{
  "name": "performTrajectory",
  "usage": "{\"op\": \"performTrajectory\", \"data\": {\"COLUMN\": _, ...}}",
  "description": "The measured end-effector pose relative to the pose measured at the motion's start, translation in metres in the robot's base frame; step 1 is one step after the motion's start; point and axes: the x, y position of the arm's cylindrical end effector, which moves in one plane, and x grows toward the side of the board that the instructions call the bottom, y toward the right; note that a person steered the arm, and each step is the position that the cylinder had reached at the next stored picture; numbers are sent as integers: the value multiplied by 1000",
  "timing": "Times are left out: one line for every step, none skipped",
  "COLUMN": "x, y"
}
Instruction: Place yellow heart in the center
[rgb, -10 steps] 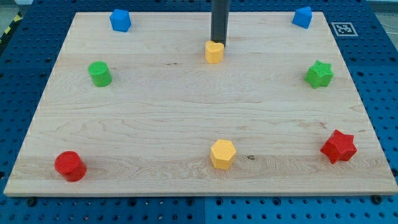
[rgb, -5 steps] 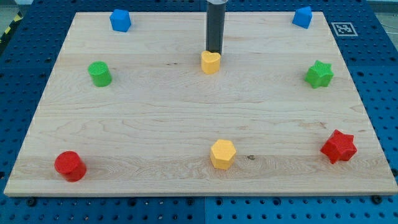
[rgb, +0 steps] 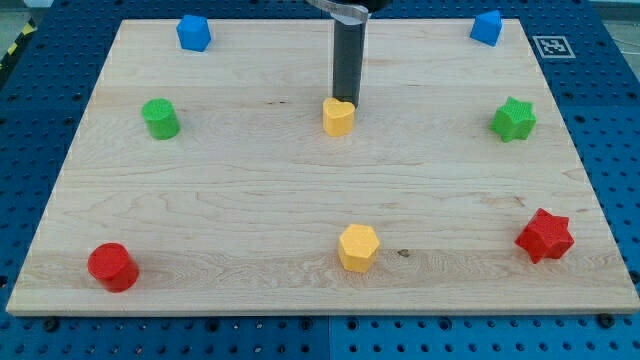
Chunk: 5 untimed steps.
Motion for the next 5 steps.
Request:
{"op": "performTrajectory", "data": {"x": 1, "y": 0}}
{"op": "performTrajectory", "data": {"x": 9, "y": 0}}
{"op": "performTrajectory", "data": {"x": 12, "y": 2}}
{"op": "performTrajectory", "data": {"x": 11, "y": 2}}
{"op": "performTrajectory", "data": {"x": -2, "y": 5}}
